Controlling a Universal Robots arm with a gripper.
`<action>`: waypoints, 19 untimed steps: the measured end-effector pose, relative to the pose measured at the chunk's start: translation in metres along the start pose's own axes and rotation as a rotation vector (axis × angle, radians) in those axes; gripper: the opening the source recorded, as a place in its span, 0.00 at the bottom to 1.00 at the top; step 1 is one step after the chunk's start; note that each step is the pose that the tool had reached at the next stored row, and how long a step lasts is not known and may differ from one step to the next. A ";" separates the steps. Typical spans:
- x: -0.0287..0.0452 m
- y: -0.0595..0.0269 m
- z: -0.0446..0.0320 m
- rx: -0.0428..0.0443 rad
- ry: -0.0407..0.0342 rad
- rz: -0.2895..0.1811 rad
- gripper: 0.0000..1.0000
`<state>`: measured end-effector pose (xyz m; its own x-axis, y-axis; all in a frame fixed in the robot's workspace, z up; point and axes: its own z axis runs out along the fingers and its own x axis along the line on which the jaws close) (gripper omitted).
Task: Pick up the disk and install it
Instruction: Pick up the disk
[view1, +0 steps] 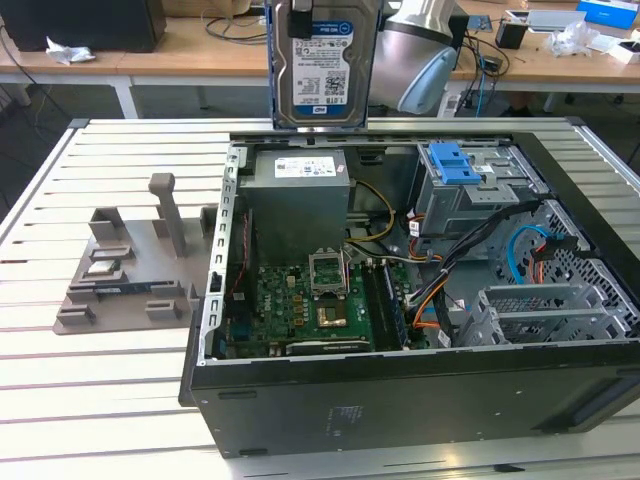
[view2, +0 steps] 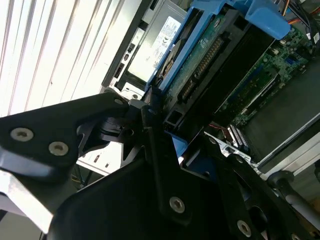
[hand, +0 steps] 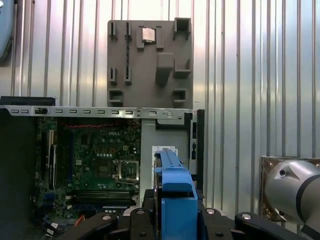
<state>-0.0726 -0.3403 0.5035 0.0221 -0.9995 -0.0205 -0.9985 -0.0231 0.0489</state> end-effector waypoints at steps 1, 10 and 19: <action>0.0006 -0.0014 -0.0001 0.0000 0.0001 0.000 0.37; 0.0044 -0.0167 -0.0008 -0.0001 0.0000 0.000 0.37; 0.0064 -0.0355 -0.0018 -0.0008 0.0001 0.000 0.37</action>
<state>-0.0369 -0.3459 0.5034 0.0221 -0.9995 -0.0204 -0.9985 -0.0230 0.0497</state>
